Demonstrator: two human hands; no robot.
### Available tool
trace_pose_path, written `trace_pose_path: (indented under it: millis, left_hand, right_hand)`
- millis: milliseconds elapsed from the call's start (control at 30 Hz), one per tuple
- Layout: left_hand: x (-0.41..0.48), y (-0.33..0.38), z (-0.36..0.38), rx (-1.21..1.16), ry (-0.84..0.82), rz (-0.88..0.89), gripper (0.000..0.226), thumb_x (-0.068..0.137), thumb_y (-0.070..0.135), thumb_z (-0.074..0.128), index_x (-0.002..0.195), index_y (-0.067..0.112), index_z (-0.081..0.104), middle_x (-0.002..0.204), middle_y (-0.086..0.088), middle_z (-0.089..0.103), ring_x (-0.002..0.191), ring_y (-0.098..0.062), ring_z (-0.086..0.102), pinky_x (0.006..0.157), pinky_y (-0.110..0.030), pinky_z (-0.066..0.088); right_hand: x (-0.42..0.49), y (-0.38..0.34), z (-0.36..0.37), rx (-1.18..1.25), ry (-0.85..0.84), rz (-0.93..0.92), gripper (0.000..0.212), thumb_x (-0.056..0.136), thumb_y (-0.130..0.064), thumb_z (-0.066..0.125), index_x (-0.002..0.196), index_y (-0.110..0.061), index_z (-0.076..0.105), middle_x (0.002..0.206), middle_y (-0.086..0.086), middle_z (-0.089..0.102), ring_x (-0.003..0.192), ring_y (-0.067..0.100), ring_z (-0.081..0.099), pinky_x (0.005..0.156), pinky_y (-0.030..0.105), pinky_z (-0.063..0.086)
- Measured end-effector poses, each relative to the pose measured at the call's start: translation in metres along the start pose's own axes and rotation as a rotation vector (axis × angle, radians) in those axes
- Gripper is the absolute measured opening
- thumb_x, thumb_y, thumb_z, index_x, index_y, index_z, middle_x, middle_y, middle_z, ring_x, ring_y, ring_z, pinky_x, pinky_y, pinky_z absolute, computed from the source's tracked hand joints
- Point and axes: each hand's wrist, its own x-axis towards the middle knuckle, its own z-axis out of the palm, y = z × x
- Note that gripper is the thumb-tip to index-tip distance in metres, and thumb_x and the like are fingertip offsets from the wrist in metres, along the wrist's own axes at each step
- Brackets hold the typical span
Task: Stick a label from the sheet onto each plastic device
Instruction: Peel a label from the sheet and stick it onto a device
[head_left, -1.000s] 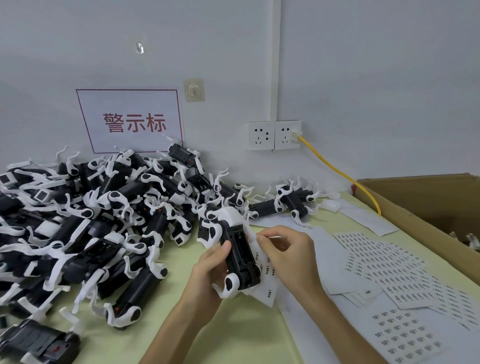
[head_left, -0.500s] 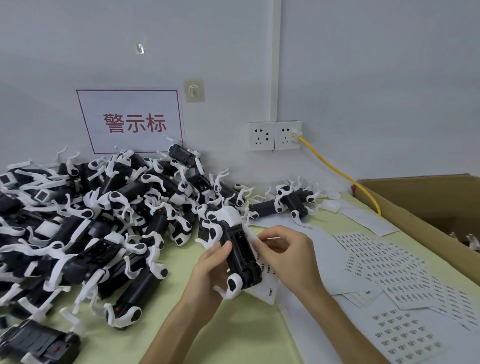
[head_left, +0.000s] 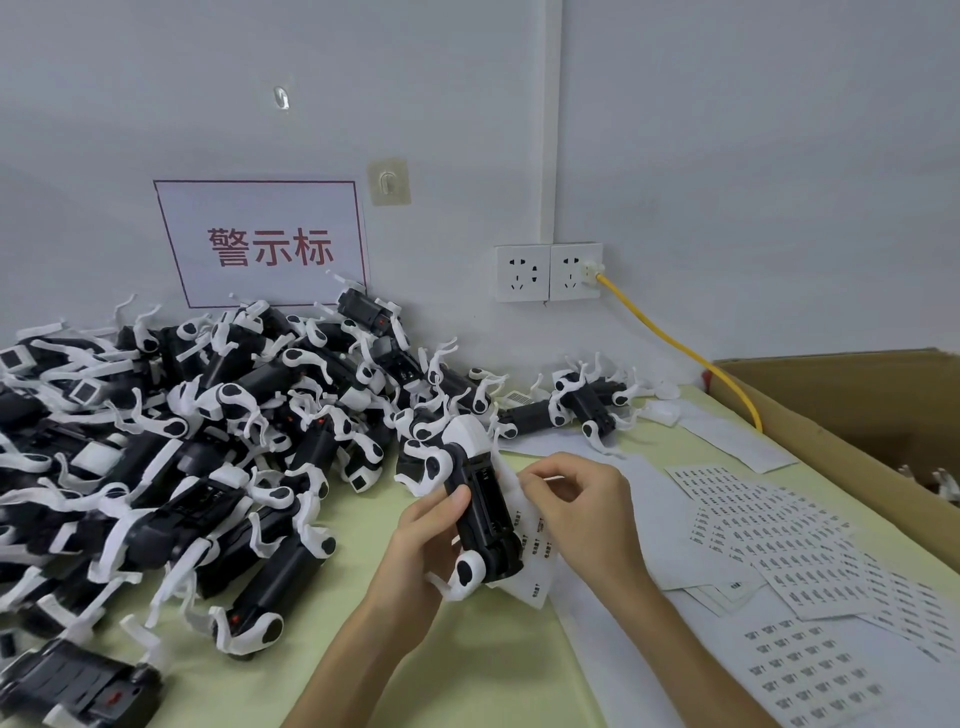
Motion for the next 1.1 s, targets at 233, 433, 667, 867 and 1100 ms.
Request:
trace_pose_path:
  millis: [233,433,667,867,1100]
  left_hand:
    - [0.0,0.0,-0.002,-0.01,0.009,-0.003,0.056,0.067,0.054,0.084,0.104,0.013,0.076,0.098,-0.013,0.072,0.086,-0.025,0.069,0.07,-0.029,0.055]
    - [0.002,0.0,-0.004,-0.053,0.102,-0.011,0.058,0.074,0.044,0.076,0.12,0.009,0.072,0.124,-0.017,0.071,0.113,-0.033,0.068,0.095,-0.043,0.056]
    - [0.004,0.0,-0.01,-0.069,0.352,0.057,0.063,0.068,0.034,0.081,0.123,0.006,0.069,0.126,-0.013,0.071,0.115,-0.025,0.068,0.086,-0.034,0.054]
    - [0.006,0.003,-0.011,-0.209,0.058,-0.043,0.045,0.083,0.045,0.065,0.114,0.015,0.078,0.131,-0.015,0.068,0.115,-0.025,0.069,0.084,-0.034,0.059]
    - [0.005,-0.003,-0.01,-0.188,0.002,-0.102,0.047,0.091,0.046,0.056,0.123,0.016,0.073,0.142,-0.009,0.063,0.128,-0.023,0.061,0.109,-0.048,0.049]
  right_hand:
    - [0.002,0.004,0.001,0.004,0.034,0.034,0.021,0.088,-0.005,0.068,0.073,-0.018,0.07,0.068,-0.013,0.07,0.063,0.001,0.065,0.061,0.012,0.045]
    - [0.004,0.004,-0.004,0.09,0.142,0.056,0.019,0.092,-0.006,0.066,0.078,-0.019,0.068,0.066,-0.007,0.07,0.06,0.008,0.068,0.059,0.013,0.049]
    - [0.002,0.003,-0.003,0.115,0.103,0.044,0.017,0.09,-0.002,0.068,0.081,-0.016,0.072,0.07,-0.007,0.073,0.067,0.008,0.072,0.067,0.016,0.053]
    - [0.0,0.004,-0.001,0.175,0.101,0.037,0.019,0.087,0.002,0.071,0.091,-0.016,0.074,0.079,-0.008,0.076,0.074,0.01,0.073,0.072,0.017,0.055]
    - [-0.003,0.005,0.004,0.172,0.062,-0.018,0.027,0.085,0.001,0.073,0.091,-0.025,0.073,0.078,-0.007,0.075,0.075,0.012,0.073,0.069,0.017,0.053]
